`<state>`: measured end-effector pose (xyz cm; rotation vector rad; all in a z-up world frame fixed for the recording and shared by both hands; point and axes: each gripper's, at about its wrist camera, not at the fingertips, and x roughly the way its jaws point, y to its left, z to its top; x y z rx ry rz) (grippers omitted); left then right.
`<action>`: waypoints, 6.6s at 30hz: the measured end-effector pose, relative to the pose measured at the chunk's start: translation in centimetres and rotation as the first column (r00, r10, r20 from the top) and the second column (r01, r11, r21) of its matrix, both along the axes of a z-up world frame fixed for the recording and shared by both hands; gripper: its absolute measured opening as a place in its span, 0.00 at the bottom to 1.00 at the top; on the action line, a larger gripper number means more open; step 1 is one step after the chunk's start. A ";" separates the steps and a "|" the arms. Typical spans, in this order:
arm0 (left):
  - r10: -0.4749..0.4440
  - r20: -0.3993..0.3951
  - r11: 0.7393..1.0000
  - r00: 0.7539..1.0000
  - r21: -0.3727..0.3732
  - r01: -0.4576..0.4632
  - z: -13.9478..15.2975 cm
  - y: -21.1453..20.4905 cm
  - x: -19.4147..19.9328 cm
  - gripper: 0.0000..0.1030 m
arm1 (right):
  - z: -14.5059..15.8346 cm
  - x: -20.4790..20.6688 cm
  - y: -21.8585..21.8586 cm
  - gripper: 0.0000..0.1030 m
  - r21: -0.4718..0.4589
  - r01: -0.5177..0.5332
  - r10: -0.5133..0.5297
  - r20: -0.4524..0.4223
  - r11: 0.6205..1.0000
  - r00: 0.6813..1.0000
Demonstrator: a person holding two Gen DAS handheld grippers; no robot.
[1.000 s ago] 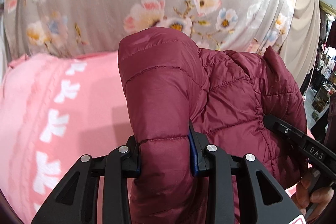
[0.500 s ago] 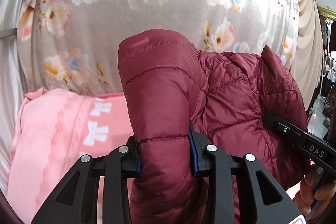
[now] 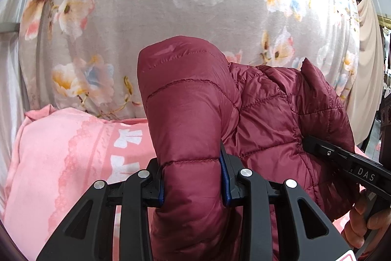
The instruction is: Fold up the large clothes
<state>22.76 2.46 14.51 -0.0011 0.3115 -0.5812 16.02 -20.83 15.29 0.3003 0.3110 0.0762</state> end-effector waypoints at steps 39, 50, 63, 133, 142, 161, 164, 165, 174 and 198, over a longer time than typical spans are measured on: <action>0.264 -0.185 0.955 0.947 0.188 -0.230 -10.7 0.0 9.7 0.63 | -9.3 6.5 -4.1 0.35 -0.005 0.173 -0.170 -0.233 0.985 0.958; 0.416 -0.211 0.895 0.885 0.264 -0.358 -6.9 -4.2 10.8 0.63 | -5.9 11.9 -0.2 0.18 -0.235 0.196 -0.251 -0.231 0.952 0.940; 0.439 -0.224 0.871 0.870 0.345 -0.350 -13.0 -6.9 14.3 0.67 | -13.1 17.7 -1.4 0.18 -0.249 0.211 -0.290 -0.348 0.945 0.891; 0.430 -0.173 0.873 0.886 0.329 -0.360 -16.3 -4.3 -7.1 0.79 | -13.8 -6.4 4.6 0.77 -0.293 0.153 -0.245 -0.309 0.944 0.919; 0.449 -0.203 0.874 0.870 0.303 -0.381 -16.7 -3.6 -8.4 0.83 | -13.5 -8.3 6.9 0.87 -0.350 0.158 -0.257 -0.256 0.923 0.932; 0.464 -0.171 0.856 0.869 0.338 -0.391 -16.9 -4.3 -8.5 0.82 | -14.3 -7.5 6.3 0.87 -0.328 0.146 -0.255 -0.319 0.933 0.913; 0.465 -0.172 0.856 0.868 0.338 -0.392 -16.9 -4.3 -8.6 0.82 | -14.2 -7.6 6.3 0.87 -0.331 0.147 -0.257 -0.319 0.932 0.912; 0.466 -0.171 0.855 0.868 0.338 -0.392 -16.9 -4.3 -8.6 0.82 | -14.2 -7.6 6.3 0.87 -0.332 0.148 -0.258 -0.318 0.932 0.912; 0.465 -0.170 0.856 0.869 0.339 -0.392 -16.9 -4.2 -8.6 0.82 | -14.2 -7.7 6.3 0.87 -0.340 0.150 -0.263 -0.317 0.928 0.911; 0.465 -0.164 0.856 0.870 0.336 -0.393 -16.9 -4.2 -8.6 0.81 | -14.3 -7.7 6.2 0.87 -0.341 0.146 -0.259 -0.316 0.929 0.913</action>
